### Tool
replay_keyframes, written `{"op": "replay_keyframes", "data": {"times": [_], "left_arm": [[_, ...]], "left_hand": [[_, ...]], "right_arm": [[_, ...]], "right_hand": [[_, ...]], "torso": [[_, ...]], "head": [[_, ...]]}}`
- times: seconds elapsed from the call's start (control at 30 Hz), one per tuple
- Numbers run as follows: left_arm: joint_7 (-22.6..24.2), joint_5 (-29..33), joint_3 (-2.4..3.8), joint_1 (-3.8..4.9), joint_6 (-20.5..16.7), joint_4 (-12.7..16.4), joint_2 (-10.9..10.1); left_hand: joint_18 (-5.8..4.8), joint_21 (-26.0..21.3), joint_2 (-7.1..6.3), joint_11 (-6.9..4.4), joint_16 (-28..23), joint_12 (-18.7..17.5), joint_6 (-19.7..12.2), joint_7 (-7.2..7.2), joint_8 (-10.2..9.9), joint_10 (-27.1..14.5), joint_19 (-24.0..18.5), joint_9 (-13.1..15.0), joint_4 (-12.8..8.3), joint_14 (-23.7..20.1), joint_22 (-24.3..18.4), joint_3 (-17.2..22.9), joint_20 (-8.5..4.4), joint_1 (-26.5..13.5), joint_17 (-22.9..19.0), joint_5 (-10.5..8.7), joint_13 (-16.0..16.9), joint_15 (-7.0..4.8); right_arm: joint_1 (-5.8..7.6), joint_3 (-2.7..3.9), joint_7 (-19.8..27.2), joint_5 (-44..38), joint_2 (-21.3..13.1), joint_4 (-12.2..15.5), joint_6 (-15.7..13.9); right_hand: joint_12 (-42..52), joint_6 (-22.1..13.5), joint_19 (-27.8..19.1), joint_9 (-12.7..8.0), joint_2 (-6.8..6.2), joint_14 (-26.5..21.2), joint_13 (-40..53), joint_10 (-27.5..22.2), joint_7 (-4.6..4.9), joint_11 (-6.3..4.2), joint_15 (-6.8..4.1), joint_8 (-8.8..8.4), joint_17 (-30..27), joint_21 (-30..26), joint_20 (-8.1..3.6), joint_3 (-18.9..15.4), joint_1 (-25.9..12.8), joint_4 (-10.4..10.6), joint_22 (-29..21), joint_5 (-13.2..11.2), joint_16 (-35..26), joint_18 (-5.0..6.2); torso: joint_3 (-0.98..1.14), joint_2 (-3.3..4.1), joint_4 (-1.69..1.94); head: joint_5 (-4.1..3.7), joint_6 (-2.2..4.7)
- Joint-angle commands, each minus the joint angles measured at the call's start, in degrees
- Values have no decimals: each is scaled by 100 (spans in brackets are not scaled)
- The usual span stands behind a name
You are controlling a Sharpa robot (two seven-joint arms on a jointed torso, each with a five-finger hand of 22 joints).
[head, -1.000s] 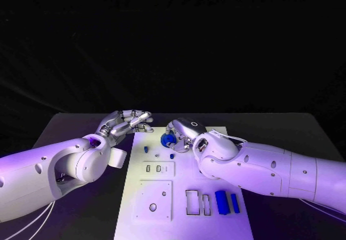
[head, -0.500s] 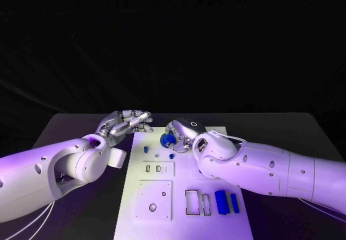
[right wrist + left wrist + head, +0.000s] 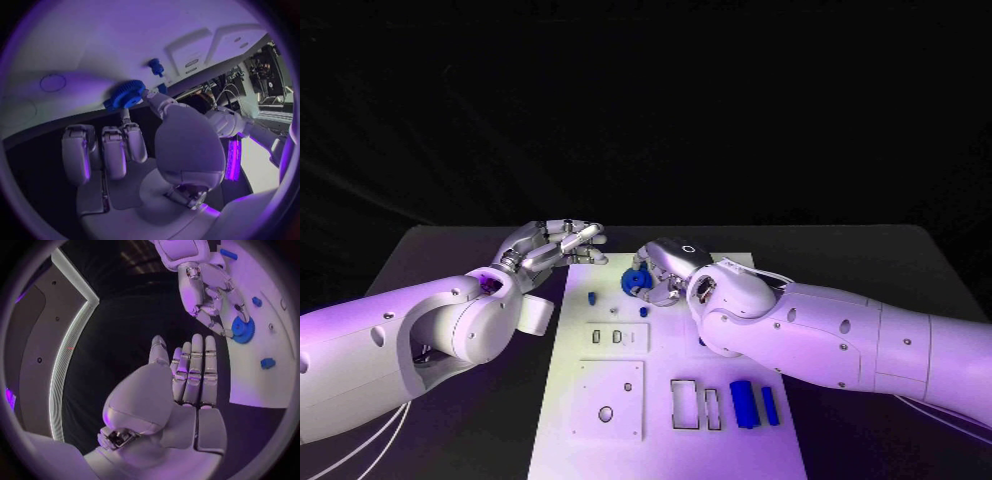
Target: Assemble the parts on the task board
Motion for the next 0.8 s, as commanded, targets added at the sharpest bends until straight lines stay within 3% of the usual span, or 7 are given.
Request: {"op": "replay_keyframes", "data": {"times": [0.03,0.8], "left_arm": [[7,46,5,8,35,17,12],[-14,49,5,7,24,4,7]], "left_hand": [[43,36,6,4,35,-6,-45,27,-26,-44,-45,8,5,-29,6,-147,-10,-44,9,-21,6,-3],[42,36,13,9,36,-9,-66,33,-34,-59,-59,17,6,-48,7,-146,-7,-50,18,-20,12,3]], "right_arm": [[-6,-3,74,80,-6,-5,256],[-39,-2,-94,83,-186,156,105]], "right_hand": [[12,79,243,-1,17,587,686,33,-7,-13,0,52,1510,-3,-1,-28,-74,42,1055,48,23,-68],[54,102,282,-25,56,587,728,74,-20,-26,-13,46,1510,45,-15,-34,-110,99,1105,127,23,-83]], "torso": [[4,-2,0],[10,-1,-7]], "head": [[0,0],[0,7]]}}
